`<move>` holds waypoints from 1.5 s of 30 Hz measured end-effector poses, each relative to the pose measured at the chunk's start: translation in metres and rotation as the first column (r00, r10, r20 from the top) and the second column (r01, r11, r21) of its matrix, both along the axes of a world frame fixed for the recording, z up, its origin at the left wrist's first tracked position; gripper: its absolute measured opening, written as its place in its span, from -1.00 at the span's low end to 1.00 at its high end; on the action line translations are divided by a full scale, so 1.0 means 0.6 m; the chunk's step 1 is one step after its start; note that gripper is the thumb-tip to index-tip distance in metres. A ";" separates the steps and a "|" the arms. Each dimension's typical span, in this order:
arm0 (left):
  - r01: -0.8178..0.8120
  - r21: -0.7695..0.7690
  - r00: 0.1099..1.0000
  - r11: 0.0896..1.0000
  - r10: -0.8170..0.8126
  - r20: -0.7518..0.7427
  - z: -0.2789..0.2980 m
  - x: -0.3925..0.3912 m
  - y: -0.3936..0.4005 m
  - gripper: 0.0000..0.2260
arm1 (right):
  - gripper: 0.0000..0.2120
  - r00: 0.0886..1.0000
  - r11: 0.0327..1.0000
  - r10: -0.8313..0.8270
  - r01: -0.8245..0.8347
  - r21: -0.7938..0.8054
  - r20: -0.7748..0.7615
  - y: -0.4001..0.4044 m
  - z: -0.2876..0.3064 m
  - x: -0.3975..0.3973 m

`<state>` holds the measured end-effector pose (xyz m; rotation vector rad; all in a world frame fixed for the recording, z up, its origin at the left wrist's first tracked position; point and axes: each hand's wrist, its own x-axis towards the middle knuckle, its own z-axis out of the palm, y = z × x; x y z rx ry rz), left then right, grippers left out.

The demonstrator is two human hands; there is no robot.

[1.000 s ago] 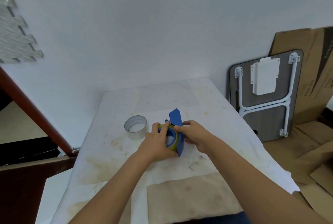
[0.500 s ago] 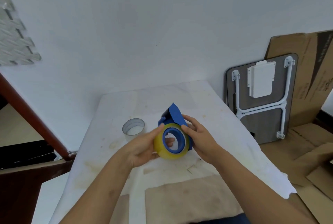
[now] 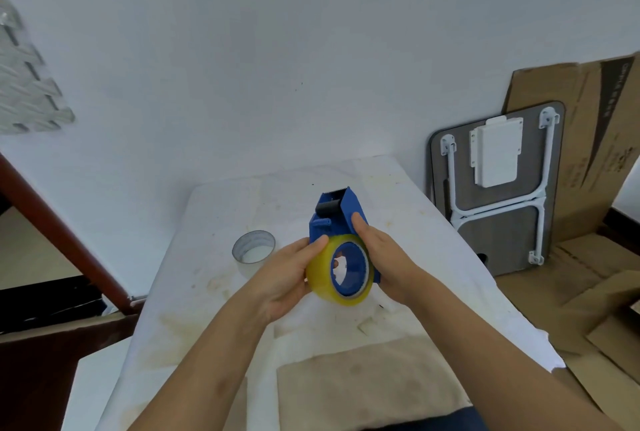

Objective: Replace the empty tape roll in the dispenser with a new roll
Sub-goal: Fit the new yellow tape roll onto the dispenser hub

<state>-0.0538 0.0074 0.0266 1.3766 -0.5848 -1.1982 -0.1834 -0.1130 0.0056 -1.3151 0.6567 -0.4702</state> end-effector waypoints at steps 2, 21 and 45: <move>0.008 0.050 0.996 0.999 -0.012 0.093 0.002 0.000 0.001 -0.68 | -0.48 0.997 0.999 -0.037 0.035 0.041 0.065 0.002 -0.007 -0.001; 0.086 0.331 0.858 0.940 -0.238 0.455 0.033 0.029 -0.002 -0.66 | -0.58 0.961 0.972 -0.221 0.204 -0.113 -0.164 -0.003 -0.007 -0.014; -0.018 0.199 0.820 0.980 -0.099 0.563 0.015 0.003 -0.003 -0.66 | -0.59 0.941 0.927 -0.337 0.336 0.166 -0.022 -0.013 -0.025 -0.010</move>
